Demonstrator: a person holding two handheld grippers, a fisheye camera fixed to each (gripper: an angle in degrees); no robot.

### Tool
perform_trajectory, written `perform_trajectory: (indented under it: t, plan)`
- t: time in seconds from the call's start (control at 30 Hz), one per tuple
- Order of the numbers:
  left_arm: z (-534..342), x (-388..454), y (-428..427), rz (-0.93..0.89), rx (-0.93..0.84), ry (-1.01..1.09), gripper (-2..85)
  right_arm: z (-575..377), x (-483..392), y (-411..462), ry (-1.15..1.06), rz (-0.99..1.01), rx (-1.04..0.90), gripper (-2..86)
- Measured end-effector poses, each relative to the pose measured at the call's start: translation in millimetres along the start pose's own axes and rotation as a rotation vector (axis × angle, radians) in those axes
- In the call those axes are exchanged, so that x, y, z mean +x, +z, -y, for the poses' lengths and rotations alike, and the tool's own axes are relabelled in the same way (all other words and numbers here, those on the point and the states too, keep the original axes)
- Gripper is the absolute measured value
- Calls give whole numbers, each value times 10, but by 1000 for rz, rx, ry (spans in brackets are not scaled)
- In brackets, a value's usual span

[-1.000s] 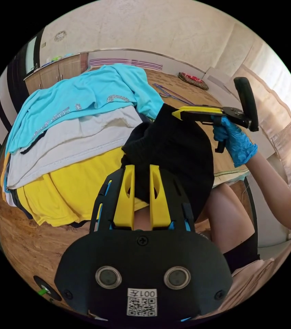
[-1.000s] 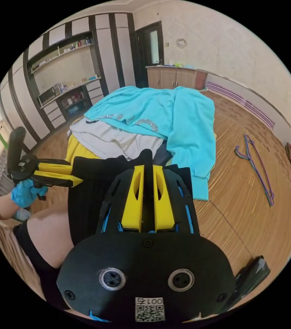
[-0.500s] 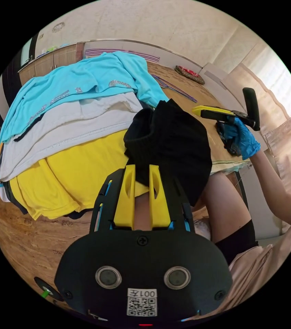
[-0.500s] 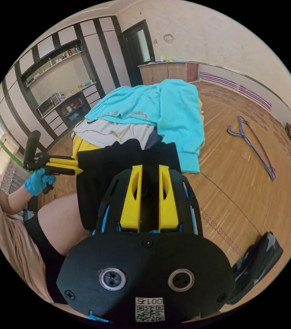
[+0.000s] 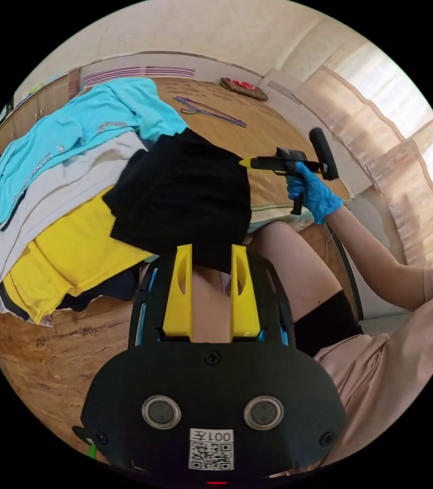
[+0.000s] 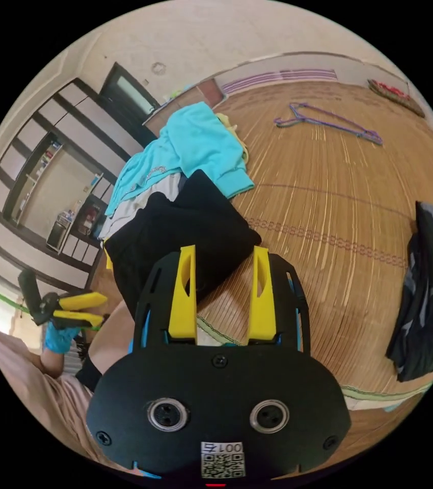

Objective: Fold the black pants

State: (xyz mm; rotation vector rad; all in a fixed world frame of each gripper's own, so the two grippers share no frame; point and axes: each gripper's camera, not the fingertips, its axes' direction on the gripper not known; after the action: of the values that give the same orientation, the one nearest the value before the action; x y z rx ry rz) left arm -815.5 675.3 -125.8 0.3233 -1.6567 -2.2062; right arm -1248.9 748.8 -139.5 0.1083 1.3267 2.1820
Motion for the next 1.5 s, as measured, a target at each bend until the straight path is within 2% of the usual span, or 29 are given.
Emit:
perform_trajectory:
  t: [0.27, 0.4, 0.57, 0.73, 0.9, 1.03, 1.3, 1.5]
  plan:
    - [217, 516, 362, 31, -97, 69, 97, -102, 222, -9, 83, 110, -4, 48]
    - [338, 599, 593, 81, -223, 20, 108, -107, 107, -216, 47, 86, 70, 31]
    - [371, 583, 678, 91, -215, -69, 105, -166, -54, -414, 25, 77, 174, 25]
    - [500, 656, 779, 1, -211, -89, 98, -138, -107, -478, -15, -94, 210, 22]
    - [561, 851, 732, 25, -184, -31, 94, -66, 204, -366, -20, -193, 93, 20]
    - [551, 932, 652, 49, -158, -6, 93, -275, 368, -590, -19, -256, 168, 30]
    - [581, 1180, 554, 104, -105, 65, 92, -791, 377, -542, -38, -138, 75, 118]
    - [548, 1243, 434, 139, -96, 74, 92, -1197, 425, -478, 32, 57, -52, 128]
